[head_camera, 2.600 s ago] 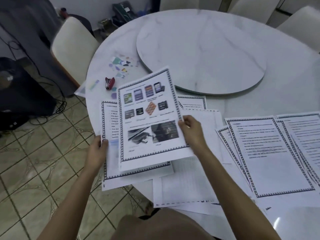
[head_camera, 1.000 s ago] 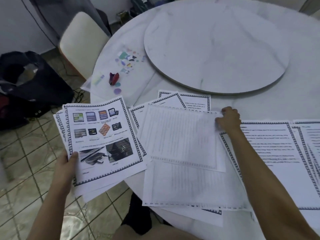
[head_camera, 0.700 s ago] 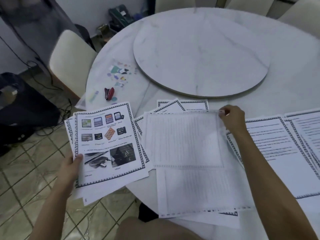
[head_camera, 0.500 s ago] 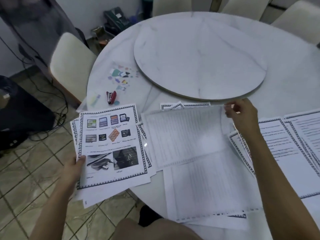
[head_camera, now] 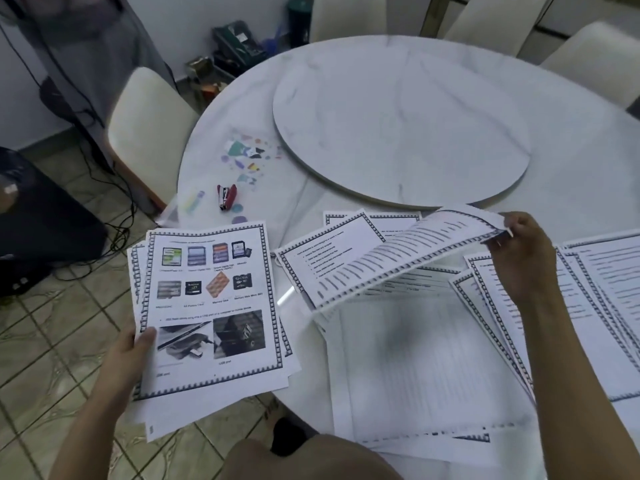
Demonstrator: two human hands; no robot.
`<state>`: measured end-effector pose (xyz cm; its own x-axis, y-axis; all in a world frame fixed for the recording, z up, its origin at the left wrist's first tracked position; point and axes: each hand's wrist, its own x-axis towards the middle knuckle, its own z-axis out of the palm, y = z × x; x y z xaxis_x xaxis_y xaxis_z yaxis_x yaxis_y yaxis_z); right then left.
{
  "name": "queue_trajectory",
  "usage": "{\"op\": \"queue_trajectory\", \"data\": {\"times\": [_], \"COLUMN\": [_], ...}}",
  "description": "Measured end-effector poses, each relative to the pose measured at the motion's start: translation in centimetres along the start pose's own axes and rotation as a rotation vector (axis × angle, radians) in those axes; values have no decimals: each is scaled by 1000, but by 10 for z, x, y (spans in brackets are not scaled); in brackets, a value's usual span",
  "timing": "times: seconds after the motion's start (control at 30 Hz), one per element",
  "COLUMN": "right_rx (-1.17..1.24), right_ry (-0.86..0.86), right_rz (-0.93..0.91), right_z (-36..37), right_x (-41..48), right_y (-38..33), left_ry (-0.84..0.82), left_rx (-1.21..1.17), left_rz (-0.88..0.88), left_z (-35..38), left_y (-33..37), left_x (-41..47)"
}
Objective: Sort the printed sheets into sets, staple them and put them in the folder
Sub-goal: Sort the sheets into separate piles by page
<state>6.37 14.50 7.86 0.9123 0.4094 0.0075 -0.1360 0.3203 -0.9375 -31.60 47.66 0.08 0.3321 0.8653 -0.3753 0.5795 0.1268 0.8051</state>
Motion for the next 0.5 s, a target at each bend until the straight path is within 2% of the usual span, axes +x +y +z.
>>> {"op": "queue_trajectory", "data": {"times": [0.07, 0.2, 0.33, 0.4, 0.5], "right_rx": [116, 202, 82, 58, -45], "right_ry": [-31, 65, 270, 324, 364], "right_rz": [44, 182, 306, 370, 367], "right_z": [-13, -45, -61, -64, -67], "right_x": [-3, -4, -2, -3, -1], "right_y": [6, 28, 43, 48, 55], "left_ry": [-14, 1, 15, 17, 21], "left_rx": [-32, -47, -32, -10, 9], "left_rz": [0, 3, -1, -6, -9], "left_z": [2, 5, 9, 9, 11], "left_y": [4, 11, 13, 11, 14], "left_x": [-7, -19, -25, -24, -27]}}
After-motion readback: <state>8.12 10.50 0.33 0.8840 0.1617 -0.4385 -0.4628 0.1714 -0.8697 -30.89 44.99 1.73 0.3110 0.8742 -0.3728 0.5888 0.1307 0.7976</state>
